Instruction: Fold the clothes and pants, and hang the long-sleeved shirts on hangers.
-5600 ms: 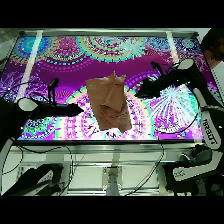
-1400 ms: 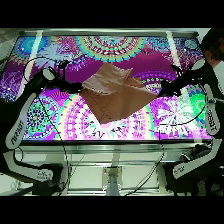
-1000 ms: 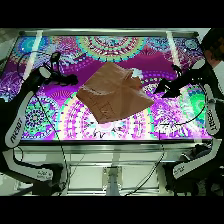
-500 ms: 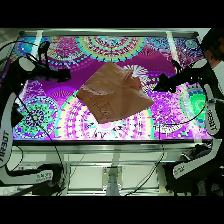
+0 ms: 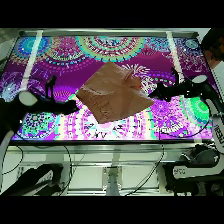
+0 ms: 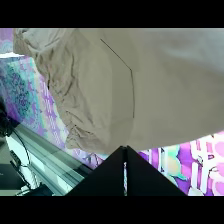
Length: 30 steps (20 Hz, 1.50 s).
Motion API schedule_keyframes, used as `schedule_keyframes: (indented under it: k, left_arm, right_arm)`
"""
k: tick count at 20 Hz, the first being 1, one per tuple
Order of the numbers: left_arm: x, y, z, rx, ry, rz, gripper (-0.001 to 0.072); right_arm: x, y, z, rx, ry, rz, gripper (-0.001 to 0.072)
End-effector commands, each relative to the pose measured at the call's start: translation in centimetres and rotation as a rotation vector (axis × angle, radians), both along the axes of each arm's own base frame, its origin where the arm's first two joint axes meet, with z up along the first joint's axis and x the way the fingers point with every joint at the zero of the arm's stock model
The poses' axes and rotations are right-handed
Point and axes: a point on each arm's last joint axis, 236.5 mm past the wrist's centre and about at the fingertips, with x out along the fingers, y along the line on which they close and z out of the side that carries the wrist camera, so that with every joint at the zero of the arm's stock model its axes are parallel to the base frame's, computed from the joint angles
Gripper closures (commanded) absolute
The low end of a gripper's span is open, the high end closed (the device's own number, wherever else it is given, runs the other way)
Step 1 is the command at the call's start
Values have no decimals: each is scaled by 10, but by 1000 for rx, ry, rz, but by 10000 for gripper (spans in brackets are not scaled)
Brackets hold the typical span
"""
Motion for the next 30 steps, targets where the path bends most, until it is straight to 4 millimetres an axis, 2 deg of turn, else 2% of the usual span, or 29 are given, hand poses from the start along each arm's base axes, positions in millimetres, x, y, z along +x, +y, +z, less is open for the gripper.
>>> schedule_keyframes:
  k: [1,2,3,4,5,6,7,11,14,16,20,30]
  left_arm:
    - [-78,-36,-27,-147,206,65,694]
    - [-94,-52,-28,-204,248,52,680]
    - [-103,-68,-29,-254,279,50,621]
    - [-105,-81,-30,-290,282,65,365]
    - [-100,-91,-32,-308,258,94,224]
    - [-88,-98,-34,-314,214,133,226]
    - [-78,-104,-36,-318,177,172,226]
    - [-34,-110,-57,-328,115,422,252]
    - [-35,-112,-83,-311,192,512,255]
    - [-23,-103,-96,-278,160,606,342]
    - [-5,-85,-97,-249,75,721,342]
    - [-3,-83,-100,-238,70,731,342]
  right_arm:
    - [-19,2,-10,-13,-4,-43,698]
    - [-22,4,-11,-6,8,-35,680]
    - [-22,4,-11,-3,18,-46,604]
    - [-21,3,-11,0,31,-64,472]
    - [-20,3,-11,3,40,-74,331]
    - [-20,3,-10,4,40,-73,251]
    - [-21,4,-10,10,44,-73,225]
    - [-25,6,-9,25,75,-79,225]
    - [-30,9,-7,35,90,-61,224]
    - [-31,9,-7,37,92,-57,225]
    - [-31,9,-7,37,92,-57,225]
    - [-31,9,-7,37,92,-57,225]
